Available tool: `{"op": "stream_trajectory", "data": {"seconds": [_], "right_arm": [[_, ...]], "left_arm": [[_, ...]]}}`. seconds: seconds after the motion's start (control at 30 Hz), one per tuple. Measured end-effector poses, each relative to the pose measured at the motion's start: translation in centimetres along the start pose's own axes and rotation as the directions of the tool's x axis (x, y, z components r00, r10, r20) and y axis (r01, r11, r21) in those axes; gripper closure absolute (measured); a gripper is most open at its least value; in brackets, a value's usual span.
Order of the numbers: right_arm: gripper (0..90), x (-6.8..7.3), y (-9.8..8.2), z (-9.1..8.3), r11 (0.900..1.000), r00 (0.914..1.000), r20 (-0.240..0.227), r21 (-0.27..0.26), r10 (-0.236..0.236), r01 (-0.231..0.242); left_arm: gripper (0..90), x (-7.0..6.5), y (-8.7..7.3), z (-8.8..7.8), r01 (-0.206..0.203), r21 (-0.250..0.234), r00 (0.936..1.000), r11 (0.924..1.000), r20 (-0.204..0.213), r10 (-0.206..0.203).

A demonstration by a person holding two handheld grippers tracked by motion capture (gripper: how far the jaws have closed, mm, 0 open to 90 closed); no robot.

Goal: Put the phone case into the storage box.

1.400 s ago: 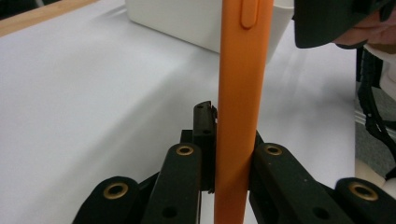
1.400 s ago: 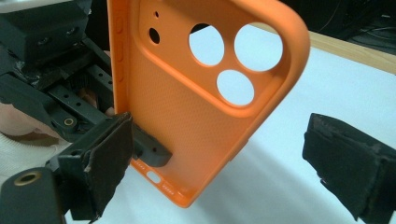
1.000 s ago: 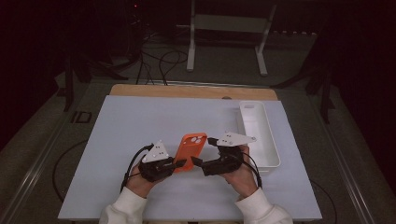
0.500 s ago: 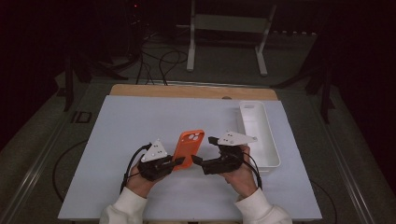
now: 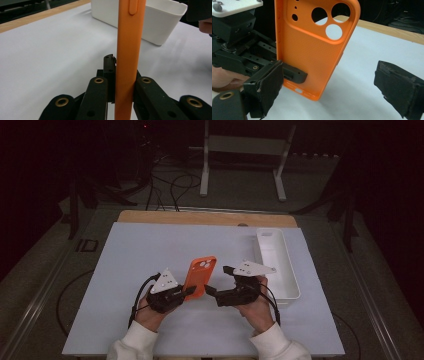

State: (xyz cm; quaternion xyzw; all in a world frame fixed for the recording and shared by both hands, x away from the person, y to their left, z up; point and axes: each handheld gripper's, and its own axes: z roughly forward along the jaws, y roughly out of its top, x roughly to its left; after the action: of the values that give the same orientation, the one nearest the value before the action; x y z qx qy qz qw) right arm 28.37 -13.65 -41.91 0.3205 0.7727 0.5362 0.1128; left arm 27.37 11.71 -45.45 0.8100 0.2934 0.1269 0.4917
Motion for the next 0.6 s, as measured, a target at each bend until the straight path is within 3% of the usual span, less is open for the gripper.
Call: {"op": "stream_trajectory", "data": {"seconds": [0.6], "right_arm": [[8.8, 0.45, 0.38, 0.33, 1.000, 0.9998, -0.001, -0.011, 0.019, -0.019]], "left_arm": [[85.3, 0.00, -0.01, -0.10, 0.017, -0.020, 0.9978, 0.9997, -0.064, -0.018]]}}
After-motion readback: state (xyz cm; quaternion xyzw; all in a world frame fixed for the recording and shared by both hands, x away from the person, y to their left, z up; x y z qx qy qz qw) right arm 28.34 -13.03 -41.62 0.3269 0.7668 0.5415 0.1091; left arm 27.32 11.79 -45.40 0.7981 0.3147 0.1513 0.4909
